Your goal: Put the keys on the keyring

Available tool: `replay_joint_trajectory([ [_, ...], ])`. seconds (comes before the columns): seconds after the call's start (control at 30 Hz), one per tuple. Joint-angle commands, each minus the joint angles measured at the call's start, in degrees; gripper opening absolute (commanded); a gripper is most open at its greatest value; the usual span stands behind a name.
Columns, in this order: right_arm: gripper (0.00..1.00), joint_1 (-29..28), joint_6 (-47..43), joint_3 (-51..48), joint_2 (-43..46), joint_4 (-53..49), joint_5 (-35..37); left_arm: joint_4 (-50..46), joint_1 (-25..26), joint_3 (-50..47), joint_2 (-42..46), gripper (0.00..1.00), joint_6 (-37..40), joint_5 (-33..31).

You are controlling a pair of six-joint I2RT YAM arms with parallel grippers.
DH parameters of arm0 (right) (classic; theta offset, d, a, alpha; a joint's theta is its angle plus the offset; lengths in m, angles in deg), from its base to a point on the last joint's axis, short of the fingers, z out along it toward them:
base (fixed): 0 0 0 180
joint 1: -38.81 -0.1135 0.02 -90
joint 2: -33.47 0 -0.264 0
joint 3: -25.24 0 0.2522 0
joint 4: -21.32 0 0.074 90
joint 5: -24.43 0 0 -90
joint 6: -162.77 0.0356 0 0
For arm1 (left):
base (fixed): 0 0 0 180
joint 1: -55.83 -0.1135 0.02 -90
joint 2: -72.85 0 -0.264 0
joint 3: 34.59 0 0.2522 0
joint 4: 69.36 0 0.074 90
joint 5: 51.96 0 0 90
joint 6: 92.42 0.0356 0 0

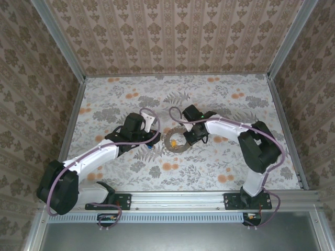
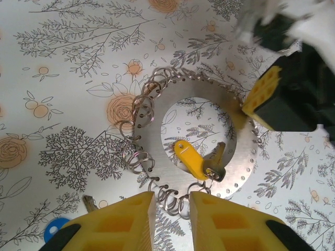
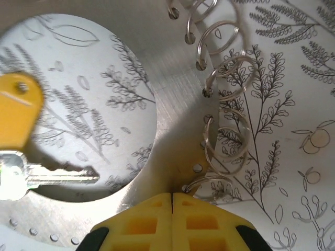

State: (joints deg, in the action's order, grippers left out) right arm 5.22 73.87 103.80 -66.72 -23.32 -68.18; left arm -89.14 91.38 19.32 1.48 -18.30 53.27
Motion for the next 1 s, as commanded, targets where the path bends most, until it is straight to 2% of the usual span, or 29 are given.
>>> replay_joint_trajectory([
  [0.0,0.0,-0.21,-1.4,-4.25,10.15,8.14,-8.08,-0.83,0.37,0.37,2.88,0.24,-0.3,1.08],
  [0.13,0.0,-1.55,-1.68,-10.46,21.95,18.41,-17.7,-0.38,2.72,-0.47,8.44,0.22,0.21,2.49],
  [0.33,0.0,-1.86,1.29,-15.59,32.16,32.22,-32.57,-0.13,7.38,-1.2,19.63,0.18,1.24,4.53],
  [0.47,0.0,-1.77,6.2,-16.09,34.0,41.09,-39.27,-0.52,10.25,-0.92,25.06,0.19,2.29,5.61],
  [0.63,0.0,-1.75,14.8,-16.87,34.31,53.74,-45.74,0.03,11.43,-0.48,29.06,0.23,2.26,7.55],
  [0.83,0.0,-1.92,21.66,-18.51,34.83,62.95,-49.03,2.99,11.55,0.52,30.26,0.25,1.73,11.56],
  [0.97,0.0,-2.52,22.9,-18.89,34.88,64.97,-50.57,4.67,11.67,1.45,29.68,0.26,1.74,13.78],
])
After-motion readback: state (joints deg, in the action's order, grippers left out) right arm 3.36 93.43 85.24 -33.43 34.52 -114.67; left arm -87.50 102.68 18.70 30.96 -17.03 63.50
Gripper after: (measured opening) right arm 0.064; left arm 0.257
